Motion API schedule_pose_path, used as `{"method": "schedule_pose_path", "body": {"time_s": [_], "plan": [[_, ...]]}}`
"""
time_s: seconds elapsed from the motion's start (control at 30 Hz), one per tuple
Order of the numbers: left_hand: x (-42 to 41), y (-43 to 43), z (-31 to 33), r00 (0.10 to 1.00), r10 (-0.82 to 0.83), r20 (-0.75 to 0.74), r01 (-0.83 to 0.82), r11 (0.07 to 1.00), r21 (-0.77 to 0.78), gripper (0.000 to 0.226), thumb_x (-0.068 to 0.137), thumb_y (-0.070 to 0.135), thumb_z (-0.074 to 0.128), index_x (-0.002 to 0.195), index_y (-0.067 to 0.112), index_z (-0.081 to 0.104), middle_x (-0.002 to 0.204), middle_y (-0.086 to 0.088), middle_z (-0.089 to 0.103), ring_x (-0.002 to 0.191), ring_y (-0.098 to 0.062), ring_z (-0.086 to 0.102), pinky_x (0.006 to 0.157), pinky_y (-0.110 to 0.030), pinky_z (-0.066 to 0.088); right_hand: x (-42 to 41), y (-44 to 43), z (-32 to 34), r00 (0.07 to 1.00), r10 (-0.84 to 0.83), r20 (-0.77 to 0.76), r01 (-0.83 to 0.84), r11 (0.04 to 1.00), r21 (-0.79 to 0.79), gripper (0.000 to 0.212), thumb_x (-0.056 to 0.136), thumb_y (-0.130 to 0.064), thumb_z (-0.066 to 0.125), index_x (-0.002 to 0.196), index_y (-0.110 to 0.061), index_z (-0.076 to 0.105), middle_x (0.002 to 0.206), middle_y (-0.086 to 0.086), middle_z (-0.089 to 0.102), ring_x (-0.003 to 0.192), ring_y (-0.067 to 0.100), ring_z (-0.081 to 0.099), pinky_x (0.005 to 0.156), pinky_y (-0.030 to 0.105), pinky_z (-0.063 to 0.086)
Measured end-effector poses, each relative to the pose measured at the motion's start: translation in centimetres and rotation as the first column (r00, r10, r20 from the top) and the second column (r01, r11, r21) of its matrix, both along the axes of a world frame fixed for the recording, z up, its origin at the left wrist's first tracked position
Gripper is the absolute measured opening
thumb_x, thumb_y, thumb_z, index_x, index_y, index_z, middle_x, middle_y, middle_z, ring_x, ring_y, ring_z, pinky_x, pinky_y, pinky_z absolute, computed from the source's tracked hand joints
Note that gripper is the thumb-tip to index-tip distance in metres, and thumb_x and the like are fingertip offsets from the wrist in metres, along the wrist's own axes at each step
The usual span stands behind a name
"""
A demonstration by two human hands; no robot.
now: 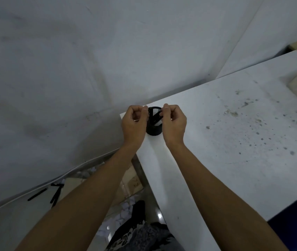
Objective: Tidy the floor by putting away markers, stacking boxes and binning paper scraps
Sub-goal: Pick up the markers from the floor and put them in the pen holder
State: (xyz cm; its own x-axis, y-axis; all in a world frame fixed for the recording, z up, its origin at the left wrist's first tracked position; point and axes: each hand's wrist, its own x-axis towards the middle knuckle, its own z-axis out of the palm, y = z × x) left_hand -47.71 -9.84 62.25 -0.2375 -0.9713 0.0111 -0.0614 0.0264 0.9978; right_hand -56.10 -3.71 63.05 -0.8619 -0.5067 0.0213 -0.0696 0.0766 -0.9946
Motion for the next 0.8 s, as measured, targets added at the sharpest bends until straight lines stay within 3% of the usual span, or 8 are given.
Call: {"method": "schedule_pose_path", "body": {"time_s": [0.07, 0.13, 0.2, 0.3, 0.4, 0.53, 0.67, 0.8], "plan": [[1.4, 0.9, 0.3, 0.999, 0.033, -0.012, -0.033, 0.999, 0.007, 0.011, 0.093, 0.023, 0.065, 0.084, 0.017, 0.063, 0.078, -0.001, 0.067, 0.079, -0.024, 0.068, 0.07, -0.023, 0.053, 1.2, 1.0, 0.3, 0.999, 0.043, -0.003, -0.043, 0.999, 0.006, 0.025, 0.1, -0.019, 0.056, 0.082, -0.002, 0.062, 0.077, 0.009, 0.067, 0.09, 0.009, 0.065, 0.082, 0.013, 0.05], [3.0, 2.3, 0.6, 0.997, 0.068, -0.023, -0.068, 0.998, 0.014, 0.011, 0.093, 0.021, 0.065, 0.083, 0.017, 0.062, 0.077, 0.003, 0.066, 0.076, -0.018, 0.069, 0.07, -0.024, 0.054, 2.5, 2.2, 0.6, 0.995, 0.096, -0.008, -0.096, 0.995, 0.016, 0.026, 0.1, -0.017, 0.055, 0.082, 0.001, 0.062, 0.076, 0.012, 0.067, 0.087, 0.012, 0.063, 0.071, 0.006, 0.045], [4.7, 3.9, 1.0, 0.996, 0.093, -0.017, -0.093, 0.996, 0.013, 0.012, 0.094, 0.021, 0.064, 0.088, 0.011, 0.063, 0.08, 0.001, 0.067, 0.076, -0.014, 0.068, 0.071, -0.023, 0.055, 3.9, 3.2, 1.1, 0.989, 0.146, -0.006, -0.146, 0.989, 0.021, 0.026, 0.1, -0.019, 0.055, 0.083, -0.001, 0.062, 0.073, 0.005, 0.066, 0.068, 0.014, 0.059, 0.066, 0.015, 0.047], [7.2, 6.2, 1.2, 0.989, 0.146, 0.016, -0.146, 0.989, -0.003, 0.011, 0.095, 0.021, 0.063, 0.092, 0.011, 0.063, 0.082, 0.001, 0.068, 0.076, -0.01, 0.067, 0.071, -0.02, 0.054, 6.1, 4.6, 1.4, 0.975, 0.22, 0.007, -0.22, 0.975, 0.025, 0.026, 0.1, -0.022, 0.056, 0.085, -0.002, 0.064, 0.072, 0.0, 0.066, 0.066, 0.009, 0.058, 0.066, 0.024, 0.051], [10.0, 8.4, 1.6, 0.979, 0.201, 0.033, -0.2, 0.979, -0.037, 0.007, 0.096, 0.019, 0.061, 0.093, 0.013, 0.062, 0.085, -0.002, 0.068, 0.08, -0.016, 0.067, 0.07, -0.015, 0.053, 8.7, 6.0, 1.7, 0.951, 0.309, -0.002, -0.309, 0.951, 0.015, 0.026, 0.1, -0.024, 0.055, 0.085, -0.005, 0.064, 0.073, 0.007, 0.066, 0.068, 0.014, 0.06, 0.067, 0.033, 0.054], [14.7, 11.2, 2.3, 0.946, 0.324, 0.027, -0.322, 0.945, -0.06, 0.012, 0.096, 0.022, 0.061, 0.092, 0.01, 0.063, 0.083, -0.004, 0.068, 0.079, -0.02, 0.067, 0.069, -0.019, 0.054, 12.5, 7.6, 2.1, 0.901, 0.434, -0.028, -0.434, 0.901, 0.01, 0.024, 0.101, -0.023, 0.054, 0.081, -0.012, 0.062, 0.071, -0.001, 0.064, 0.067, 0.012, 0.059, 0.064, 0.028, 0.05], [20.0, 13.3, 2.5, 0.898, 0.439, 0.021, -0.437, 0.897, -0.067, 0.016, 0.095, 0.022, 0.063, 0.088, 0.008, 0.062, 0.075, -0.008, 0.068, 0.073, -0.024, 0.066, 0.069, -0.031, 0.055, 16.8, 8.4, 2.7, 0.833, 0.552, 0.034, -0.552, 0.834, -0.032, 0.021, 0.101, -0.019, 0.053, 0.087, -0.009, 0.065, 0.077, 0.006, 0.068, 0.067, 0.016, 0.064, 0.066, 0.032, 0.055], [25.6, 15.7, 2.6, 0.842, 0.539, -0.005, -0.538, 0.84, -0.065, 0.017, 0.096, 0.019, 0.062, 0.088, 0.004, 0.062, 0.074, -0.008, 0.066, 0.07, -0.021, 0.064, 0.068, -0.032, 0.055, 21.7, 9.2, 3.2, 0.738, 0.672, 0.057, -0.669, 0.74, -0.066, 0.021, 0.103, -0.02, 0.051, 0.089, -0.013, 0.065, 0.082, 0.01, 0.07, 0.061, 0.023, 0.066, 0.06, 0.031, 0.058]]}}
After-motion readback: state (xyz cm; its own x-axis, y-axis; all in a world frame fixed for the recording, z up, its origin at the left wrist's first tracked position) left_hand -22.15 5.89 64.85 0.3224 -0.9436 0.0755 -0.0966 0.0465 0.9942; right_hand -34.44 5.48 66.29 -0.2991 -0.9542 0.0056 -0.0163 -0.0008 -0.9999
